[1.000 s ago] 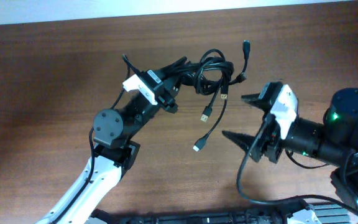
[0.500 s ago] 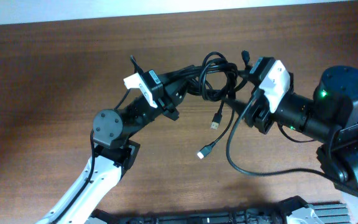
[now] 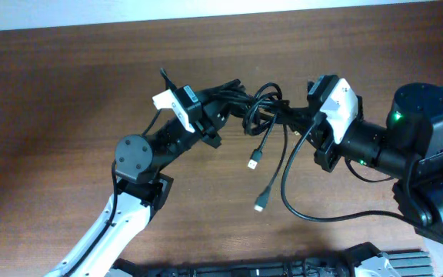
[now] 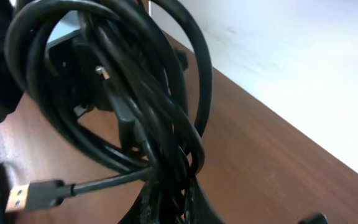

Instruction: Untangle cables

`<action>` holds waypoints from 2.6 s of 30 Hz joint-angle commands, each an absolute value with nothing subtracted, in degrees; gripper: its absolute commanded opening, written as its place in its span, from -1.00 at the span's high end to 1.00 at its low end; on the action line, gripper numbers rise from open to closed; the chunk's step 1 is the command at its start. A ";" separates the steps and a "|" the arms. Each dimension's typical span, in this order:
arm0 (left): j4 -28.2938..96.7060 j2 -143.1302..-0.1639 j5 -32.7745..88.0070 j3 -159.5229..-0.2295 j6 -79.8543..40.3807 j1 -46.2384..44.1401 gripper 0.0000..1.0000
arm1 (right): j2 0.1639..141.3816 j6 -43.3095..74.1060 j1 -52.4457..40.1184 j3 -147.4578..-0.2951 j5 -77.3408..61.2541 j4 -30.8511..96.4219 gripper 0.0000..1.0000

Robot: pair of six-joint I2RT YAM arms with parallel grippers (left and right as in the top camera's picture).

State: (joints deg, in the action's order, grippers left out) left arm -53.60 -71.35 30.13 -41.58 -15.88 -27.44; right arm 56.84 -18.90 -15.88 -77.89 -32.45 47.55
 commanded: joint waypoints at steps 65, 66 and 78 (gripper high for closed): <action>-33.54 -70.06 28.16 -43.03 4.97 -22.92 -0.98 | 58.76 -17.10 -16.10 -77.95 -18.06 56.73 0.92; -33.52 -69.47 30.83 -43.03 3.03 -22.92 -0.98 | 58.76 -17.10 -16.05 -77.95 -16.45 56.99 0.92; -36.29 -69.25 53.19 -43.03 -0.89 -26.59 -0.98 | 59.57 -17.34 -16.12 -77.95 -30.09 55.09 0.92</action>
State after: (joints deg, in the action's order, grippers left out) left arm -36.05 -70.06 54.28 -42.28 -0.27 -26.37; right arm 59.86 -17.74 -15.92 -77.65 -27.64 55.72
